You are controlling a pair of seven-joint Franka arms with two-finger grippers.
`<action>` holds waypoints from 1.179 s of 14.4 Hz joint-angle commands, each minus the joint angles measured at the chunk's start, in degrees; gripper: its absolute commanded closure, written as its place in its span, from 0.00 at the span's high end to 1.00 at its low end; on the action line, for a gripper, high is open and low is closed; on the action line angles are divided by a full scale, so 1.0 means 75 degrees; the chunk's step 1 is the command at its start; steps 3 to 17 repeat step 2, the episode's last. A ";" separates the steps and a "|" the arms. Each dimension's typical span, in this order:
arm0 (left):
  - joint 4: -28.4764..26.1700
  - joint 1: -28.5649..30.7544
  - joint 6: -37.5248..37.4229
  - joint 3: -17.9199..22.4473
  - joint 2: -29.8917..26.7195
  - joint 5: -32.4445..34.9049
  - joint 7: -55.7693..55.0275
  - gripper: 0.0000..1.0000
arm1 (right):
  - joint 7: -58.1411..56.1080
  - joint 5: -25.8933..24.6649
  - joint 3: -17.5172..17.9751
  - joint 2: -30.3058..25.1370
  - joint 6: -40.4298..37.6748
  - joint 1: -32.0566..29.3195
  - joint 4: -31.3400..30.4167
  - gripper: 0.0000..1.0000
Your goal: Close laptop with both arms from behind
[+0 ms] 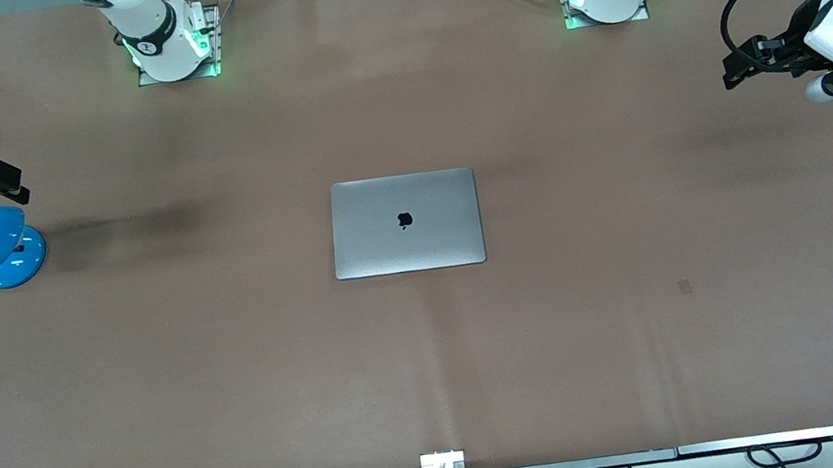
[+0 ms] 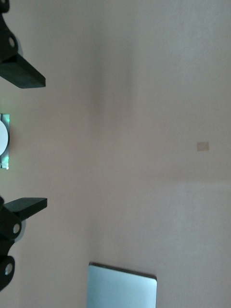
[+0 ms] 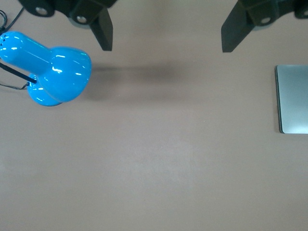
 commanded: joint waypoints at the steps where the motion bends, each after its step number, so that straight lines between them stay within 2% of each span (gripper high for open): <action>1: 0.0167 -0.0032 -0.0171 0.0062 0.0035 -0.0185 0.0077 1.00 | -0.0108 -0.0065 0.0080 -0.0194 -0.0107 -0.0116 -0.0144 1.00; 17: 0.0167 -0.0044 -0.0171 0.0062 0.0035 -0.0185 0.0077 1.00 | -0.0109 -0.0065 0.0080 -0.0194 -0.0095 -0.0116 -0.0144 1.00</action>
